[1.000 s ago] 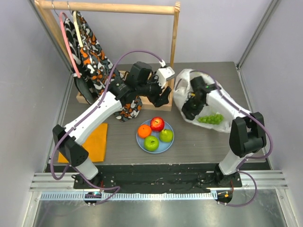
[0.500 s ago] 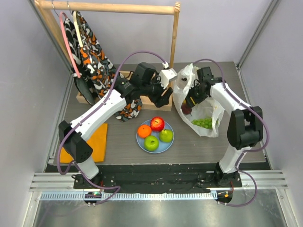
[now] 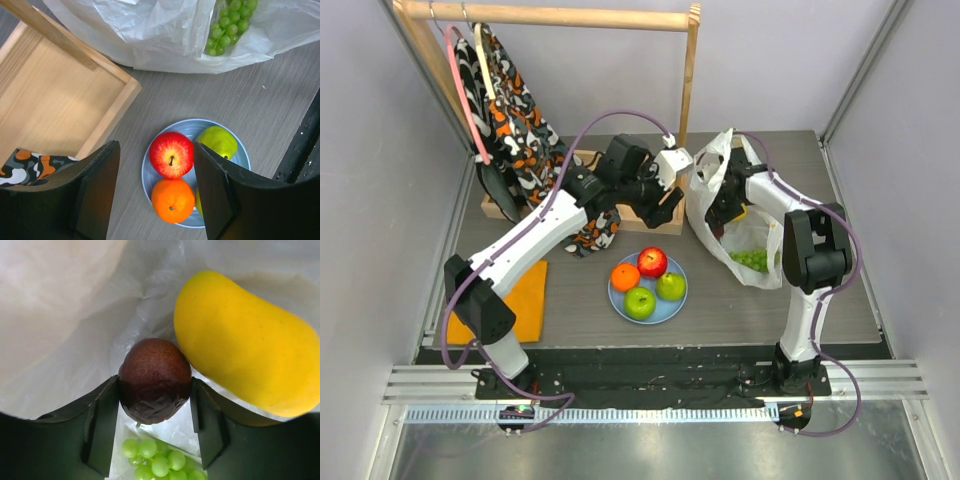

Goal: Take the fake fruits out of the plastic bag
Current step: Take out the fake fruit from the plastic bag, then place the fake fruit on the plate, then take out the fake fruit from the plastic bag, then place the fake fruit on the plate.

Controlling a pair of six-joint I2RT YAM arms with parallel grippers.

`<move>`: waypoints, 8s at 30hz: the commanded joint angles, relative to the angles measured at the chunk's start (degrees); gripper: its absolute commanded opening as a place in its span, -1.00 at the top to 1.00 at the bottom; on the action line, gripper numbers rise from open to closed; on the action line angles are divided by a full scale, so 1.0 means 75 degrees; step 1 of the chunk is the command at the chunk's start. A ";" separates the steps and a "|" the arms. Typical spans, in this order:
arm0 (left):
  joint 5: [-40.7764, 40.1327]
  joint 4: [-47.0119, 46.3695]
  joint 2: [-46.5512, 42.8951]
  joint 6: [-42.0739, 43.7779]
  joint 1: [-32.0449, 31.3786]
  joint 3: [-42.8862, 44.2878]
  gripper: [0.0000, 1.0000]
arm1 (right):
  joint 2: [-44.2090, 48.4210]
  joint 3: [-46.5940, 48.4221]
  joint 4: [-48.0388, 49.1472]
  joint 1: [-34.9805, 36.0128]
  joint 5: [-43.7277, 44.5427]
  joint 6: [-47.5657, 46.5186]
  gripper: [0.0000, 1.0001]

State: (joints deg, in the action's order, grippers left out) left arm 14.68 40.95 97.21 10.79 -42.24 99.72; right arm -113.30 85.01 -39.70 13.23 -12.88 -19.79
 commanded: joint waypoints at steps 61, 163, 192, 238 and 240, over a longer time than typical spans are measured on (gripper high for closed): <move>0.1629 -0.0210 -0.2039 -0.0302 0.1167 -0.0453 -0.40 | 0.7489 -0.2314 -0.6226 0.1290 -0.0073 -0.3972 -0.09; 0.2602 -0.1159 -0.2590 -0.1638 0.3101 -0.1191 -0.40 | 0.2733 -0.1012 -0.3543 0.1578 0.2163 -0.5669 -0.25; 0.2379 -0.0936 -0.2754 -0.1274 0.3112 -0.1601 -0.40 | 0.0291 0.0876 -0.2238 -0.0065 0.2317 -0.4640 0.04; 0.2145 -0.0866 -0.3223 -0.1052 0.3511 -0.1788 -0.41 | 0.0201 0.2809 -0.3144 0.4692 -0.1822 -0.1252 -0.06; 0.2145 -0.0843 -0.3258 -0.1016 0.3522 -0.1812 -0.41 | 0.0095 0.2868 -0.3155 0.4809 -0.1728 -0.1228 -0.06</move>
State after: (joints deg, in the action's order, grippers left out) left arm 30.37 35.03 74.94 2.35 -16.25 86.43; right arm -112.05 103.00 -64.40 47.64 -26.68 -30.96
